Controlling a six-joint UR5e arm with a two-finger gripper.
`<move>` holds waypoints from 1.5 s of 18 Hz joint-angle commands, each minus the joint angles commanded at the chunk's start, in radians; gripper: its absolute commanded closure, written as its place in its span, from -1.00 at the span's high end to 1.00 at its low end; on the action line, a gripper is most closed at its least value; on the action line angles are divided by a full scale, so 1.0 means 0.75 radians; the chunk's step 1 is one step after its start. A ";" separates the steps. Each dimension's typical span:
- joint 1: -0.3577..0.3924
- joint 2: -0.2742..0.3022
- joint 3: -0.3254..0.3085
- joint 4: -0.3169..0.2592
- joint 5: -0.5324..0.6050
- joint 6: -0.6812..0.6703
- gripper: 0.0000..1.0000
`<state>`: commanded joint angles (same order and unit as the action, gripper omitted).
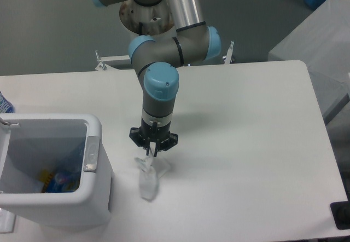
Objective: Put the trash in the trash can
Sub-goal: 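Close the gripper on the bag and lift it, then carry the bag over the bin and open the gripper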
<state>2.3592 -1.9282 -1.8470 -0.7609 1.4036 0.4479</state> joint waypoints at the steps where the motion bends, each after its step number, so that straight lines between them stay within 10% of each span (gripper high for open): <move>1: 0.012 0.000 0.018 0.000 0.000 -0.002 -1.00; 17: 0.248 0.031 0.618 0.000 -0.352 -0.486 -1.00; 27: 0.097 0.202 0.632 0.049 -0.526 -0.491 -0.99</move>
<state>2.4316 -1.7764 -1.3729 -0.7241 1.0094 0.0797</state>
